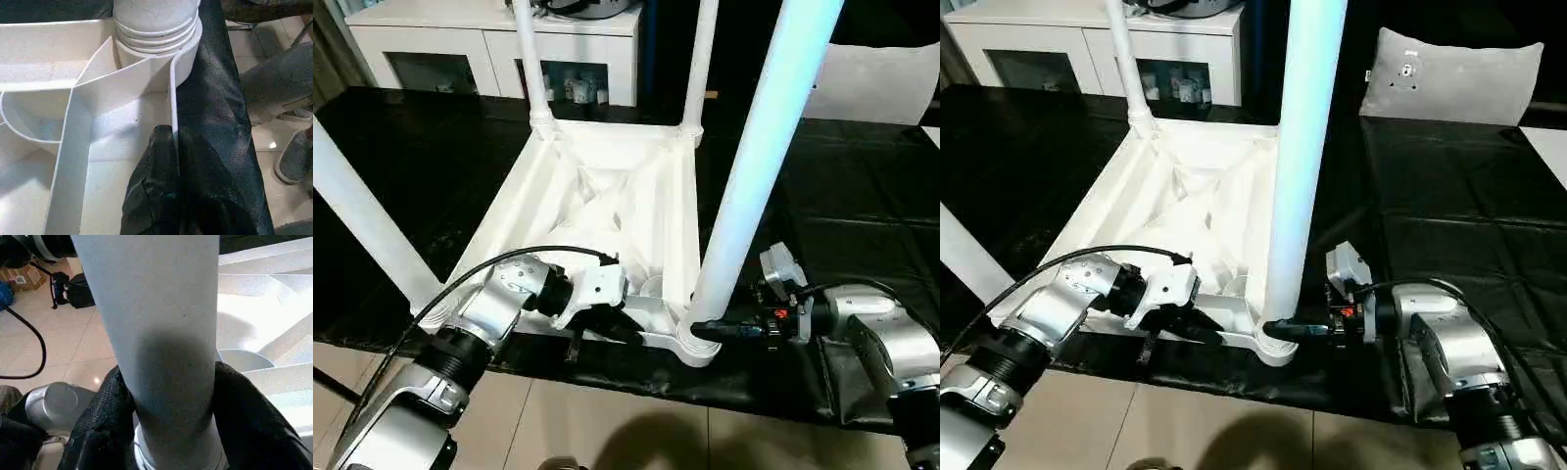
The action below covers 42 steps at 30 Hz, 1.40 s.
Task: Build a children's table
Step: Rotate leg to tighten
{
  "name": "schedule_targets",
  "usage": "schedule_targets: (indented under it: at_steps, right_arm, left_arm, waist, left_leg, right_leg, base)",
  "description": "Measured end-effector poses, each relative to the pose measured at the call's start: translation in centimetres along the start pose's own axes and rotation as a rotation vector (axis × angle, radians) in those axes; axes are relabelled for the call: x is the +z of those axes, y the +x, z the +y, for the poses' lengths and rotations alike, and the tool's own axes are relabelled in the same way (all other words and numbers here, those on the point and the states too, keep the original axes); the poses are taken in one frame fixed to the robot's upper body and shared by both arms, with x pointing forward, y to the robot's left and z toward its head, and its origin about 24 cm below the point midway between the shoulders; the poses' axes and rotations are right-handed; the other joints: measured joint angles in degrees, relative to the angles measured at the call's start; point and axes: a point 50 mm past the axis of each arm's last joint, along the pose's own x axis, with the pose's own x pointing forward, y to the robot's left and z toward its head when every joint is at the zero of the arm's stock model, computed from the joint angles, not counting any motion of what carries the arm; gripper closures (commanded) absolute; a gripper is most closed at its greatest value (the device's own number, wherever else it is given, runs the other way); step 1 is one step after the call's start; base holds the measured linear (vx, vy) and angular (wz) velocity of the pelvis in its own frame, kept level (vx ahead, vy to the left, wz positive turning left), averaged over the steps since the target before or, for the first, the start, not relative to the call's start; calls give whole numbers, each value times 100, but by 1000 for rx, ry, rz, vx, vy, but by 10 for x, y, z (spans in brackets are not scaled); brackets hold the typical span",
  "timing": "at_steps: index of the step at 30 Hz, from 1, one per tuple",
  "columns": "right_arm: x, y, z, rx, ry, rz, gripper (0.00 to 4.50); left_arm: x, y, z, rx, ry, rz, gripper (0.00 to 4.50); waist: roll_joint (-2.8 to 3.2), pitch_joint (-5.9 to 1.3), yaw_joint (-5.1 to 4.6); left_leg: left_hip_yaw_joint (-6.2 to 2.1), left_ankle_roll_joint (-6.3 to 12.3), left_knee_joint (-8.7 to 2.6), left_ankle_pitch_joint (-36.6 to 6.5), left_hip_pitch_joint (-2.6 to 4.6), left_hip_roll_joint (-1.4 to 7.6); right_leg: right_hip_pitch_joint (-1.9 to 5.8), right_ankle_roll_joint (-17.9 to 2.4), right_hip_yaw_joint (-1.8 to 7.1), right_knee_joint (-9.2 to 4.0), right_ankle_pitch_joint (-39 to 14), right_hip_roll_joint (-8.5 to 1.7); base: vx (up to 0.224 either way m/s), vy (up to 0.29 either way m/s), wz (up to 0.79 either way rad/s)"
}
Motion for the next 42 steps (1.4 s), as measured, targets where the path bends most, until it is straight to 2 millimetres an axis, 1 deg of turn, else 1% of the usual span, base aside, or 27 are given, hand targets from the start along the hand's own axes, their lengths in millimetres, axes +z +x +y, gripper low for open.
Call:
schedule_targets:
  at_steps: [3, 5, 6, 7, 9, 10, 11, 12, 13, 15, 18, 19, 20, 22, 23, 25, 27, 30, 33, 34, 36, 38, 39, 40, 41, 42]
  right_arm:
    - [1, 4, -1, -73, 41, -22, 255]
    - [1, 10, -9, -215, 71, -47, 255]
    - [1, 14, -13, -282, 81, -54, 255]
    - [0, 18, -19, -378, 98, -75, 255]
    - [1, 22, -28, -510, 117, -96, 255]
    - [2, 23, -33, -579, 127, -103, 256]
    - [3, 25, -37, -638, 141, -109, 256]
    - [4, 27, -39, -680, 143, -111, 256]
    - [6, 32, -45, -761, 171, -133, 256]
    - [10, 39, -53, -890, 195, -150, 256]
    - [11, 42, -58, -978, 200, -164, 256]
    - [11, 44, -58, -1003, 199, -179, 200]
    - [10, 45, -59, -1015, 204, -191, 200]
    - [12, 48, -58, -1020, 221, -227, 177]
    - [11, 47, -57, -1017, 219, -232, 177]
    - [11, 45, -55, -1003, 207, -236, 150]
    - [10, 43, -54, -978, 198, -238, 143]
    - [6, 33, -50, -908, 158, -211, 107]
    - [2, 26, -46, -823, 123, -173, 86]
    - [0, 20, -45, -782, 104, -150, 86]
    - [-2, 12, -41, -706, 77, -115, 51]
    - [-1, 6, -37, -635, 54, -93, 47]
    - [0, 5, -35, -596, 38, -80, 26]
    - [1, 2, -31, -534, 11, -57, 26]
    - [1, -1, -27, -486, -9, -40, 14]
    - [1, -3, -25, -455, -20, -29, 14]
  left_arm:
    - [1, 3, 3, 51, -46, -18, 450]
    - [-1, 4, 10, 162, -101, -15, 450]
    - [-1, 5, 13, 208, -124, -10, 450]
    - [-1, 9, 17, 264, -166, -15, 450]
    - [2, 17, 22, 327, -217, -29, 450]
    - [4, 24, 24, 356, -245, -42, 450]
    - [5, 30, 26, 389, -273, -56, 450]
    - [7, 33, 27, 412, -286, -63, 450]
    - [9, 39, 30, 462, -316, -77, 450]
    - [15, 48, 38, 547, -334, -72, 450]
    - [21, 56, 41, 612, -342, -75, 450]
    - [23, 58, 42, 627, -340, -75, 450]
    - [24, 59, 42, 633, -341, -74, 450]
    - [25, 59, 42, 634, -336, -70, 450]
    - [25, 60, 42, 630, -332, -69, 450]
    - [26, 60, 41, 620, -322, -69, 450]
    - [26, 59, 40, 610, -316, -68, 450]
    - [24, 54, 38, 577, -295, -71, 450]
    - [22, 49, 34, 525, -273, -79, 450]
    - [19, 46, 33, 502, -254, -74, 450]
    - [17, 42, 29, 461, -230, -75, 450]
    - [15, 37, 26, 418, -200, -63, 450]
    - [13, 34, 25, 402, -189, -54, 450]
    - [12, 31, 23, 372, -172, -43, 450]
    - [11, 29, 22, 347, -153, -39, 450]
    - [10, 27, 20, 327, -147, -40, 450]
  waist:
    - [5, -3, -7]
    - [4, -3, -51]
    - [4, -2, -112]
    - [-1, -3, -214]
    - [-9, -3, -368]
    - [-8, -3, -448]
    - [-14, -7, -495]
    - [-16, -7, -511]
    - [-15, -8, -522]
    - [-9, -9, -525]
    - [1, -15, -508]
    - [3, -17, -504]
    - [5, -18, -501]
    - [6, -17, -503]
    - [6, -17, -499]
    - [10, -15, -492]
    - [11, -14, -491]
    - [11, -14, -481]
    - [11, -12, -459]
    - [14, -11, -449]
    - [14, -10, -401]
    - [13, -9, -333]
    - [13, -9, -312]
    - [13, -9, -281]
    - [13, -9, -259]
    - [12, -9, -250]
  left_leg:
    - [0, -2, 6, 1, 6, 0]
    - [0, -24, 5, -3, 25, 0]
    - [-1, -30, 5, 1, 32, 0]
    - [-1, -38, 4, 6, 38, -1]
    - [0, -40, 5, 8, 42, -3]
    - [0, -40, 5, 8, 43, -4]
    - [-3, -40, 3, 8, 42, -5]
    - [-4, -40, 3, 8, 42, -4]
    - [-7, -41, 0, 8, 44, -4]
    - [-8, -42, -1, 10, 36, -5]
    - [-9, -39, -9, 9, 31, -7]
    - [-8, -38, -16, 8, 29, -9]
    - [-7, -36, -21, 7, 29, -10]
    - [-6, -33, -30, 5, 27, -9]
    - [-6, -32, -33, 5, 26, -9]
    - [-5, -30, -41, 4, 24, -9]
    - [-6, -22, -48, 9, 21, -9]
    - [-5, -3, -50, 8, 16, -9]
    - [-4, 12, -46, 10, 5, -8]
    - [-5, 17, -41, 10, 2, -8]
    - [-5, 18, -37, 9, 1, -7]
    - [-4, 18, -34, 9, 1, -7]
    - [-4, 18, -33, 9, 1, -7]
    - [-4, 17, -32, 9, 2, -7]
    - [-4, 17, -32, 8, 2, -7]
    - [-3, 17, -31, 8, 2, -7]
  right_leg:
    - [2, -1, 2, 7, 2, -1]
    - [10, 13, 3, 9, 6, -1]
    - [10, 27, 6, 10, 5, -1]
    - [11, 30, 8, 9, 7, -1]
    - [8, 31, 9, 3, 7, -2]
    - [8, 32, 8, 0, 8, -4]
    - [9, 33, 8, 1, 11, -3]
    - [8, 33, 6, 2, 15, -3]
    - [10, 32, 3, 3, 16, -2]
    - [6, 31, 1, 4, 18, -2]
    - [8, 32, 2, -8, 18, -3]
    - [7, 32, 3, -14, 18, -5]
    - [7, 33, 3, -19, 17, -5]
    - [4, 20, 3, -22, 25, -5]
    - [4, 11, 2, -24, 30, -5]
    - [4, 10, 1, -33, 31, -5]
    - [4, 9, -1, -43, 31, -4]
    - [4, 10, -2, -52, 31, -4]
    - [2, 10, -5, -58, 31, -4]
    - [2, 10, -5, -58, 31, -4]
    - [2, 9, -5, -58, 31, -5]
    - [3, 6, -5, -57, 33, -5]
    - [3, 5, -5, -57, 34, -5]
    - [5, 5, -5, -56, 34, -7]
    - [5, 5, -5, -57, 34, -7]
    - [6, 5, -4, -57, 34, -7]
  base:
    - [0, 0, 0]
    - [0, 0, 0]
    - [0, 0, 0]
    - [0, 0, 0]
    - [0, 0, 0]
    - [0, 0, 0]
    - [0, 0, 0]
    - [0, 0, 0]
    - [0, 0, 0]
    - [0, 0, 0]
    - [0, 0, 0]
    - [0, 0, 0]
    - [0, 0, 0]
    - [0, 0, 0]
    - [0, 0, 0]
    - [0, 0, 0]
    - [0, 0, 0]
    - [0, 0, 0]
    - [0, 0, 0]
    - [0, 0, 0]
    - [0, 0, 0]
    - [0, 0, 0]
    - [0, 0, 0]
    - [0, 0, 0]
    - [0, 0, 0]
    - [0, 0, 0]
